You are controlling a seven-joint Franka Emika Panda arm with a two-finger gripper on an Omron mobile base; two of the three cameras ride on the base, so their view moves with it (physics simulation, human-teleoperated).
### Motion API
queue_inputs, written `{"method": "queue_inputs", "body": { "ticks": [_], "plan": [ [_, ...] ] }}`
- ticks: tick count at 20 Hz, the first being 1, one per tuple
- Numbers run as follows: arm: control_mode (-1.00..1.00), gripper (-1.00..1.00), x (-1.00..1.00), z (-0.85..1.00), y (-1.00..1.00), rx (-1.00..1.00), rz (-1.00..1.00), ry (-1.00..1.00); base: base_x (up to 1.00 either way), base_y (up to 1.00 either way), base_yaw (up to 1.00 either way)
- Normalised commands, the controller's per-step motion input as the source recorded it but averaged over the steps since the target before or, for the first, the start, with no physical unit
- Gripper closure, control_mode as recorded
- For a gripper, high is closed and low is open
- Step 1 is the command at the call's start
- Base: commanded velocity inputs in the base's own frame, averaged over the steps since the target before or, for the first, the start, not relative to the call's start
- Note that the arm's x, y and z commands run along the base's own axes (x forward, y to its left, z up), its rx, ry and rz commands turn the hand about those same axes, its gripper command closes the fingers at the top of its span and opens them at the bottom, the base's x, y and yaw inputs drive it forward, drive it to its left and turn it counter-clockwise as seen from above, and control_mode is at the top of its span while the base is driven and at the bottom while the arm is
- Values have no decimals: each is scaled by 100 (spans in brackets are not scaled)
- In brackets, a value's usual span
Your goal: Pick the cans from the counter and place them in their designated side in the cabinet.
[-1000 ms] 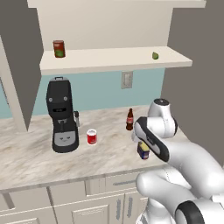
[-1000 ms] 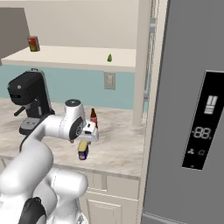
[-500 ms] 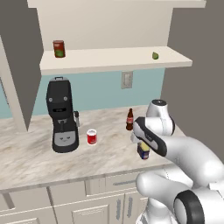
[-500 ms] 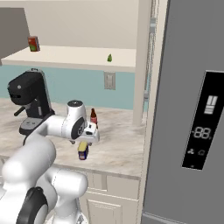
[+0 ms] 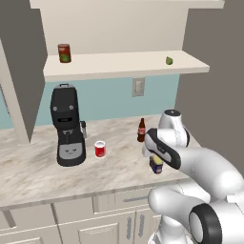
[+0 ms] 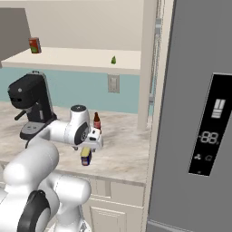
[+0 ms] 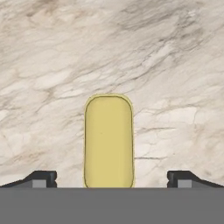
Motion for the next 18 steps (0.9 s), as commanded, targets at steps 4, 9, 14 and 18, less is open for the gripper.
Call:
{"method": "queue_inputs", "body": {
  "ticks": [4,9,14,18],
  "plan": [
    [-100,-100,0,-11,5,0,0,0,0,0,0],
    [-100,-100,0,-11,11,0,0,0,0,0,0],
    [-100,-100,0,-10,5,0,0,0,0,0,0],
    [-100,-100,0,-9,0,0,0,0,0,0,0]
  ]
}}
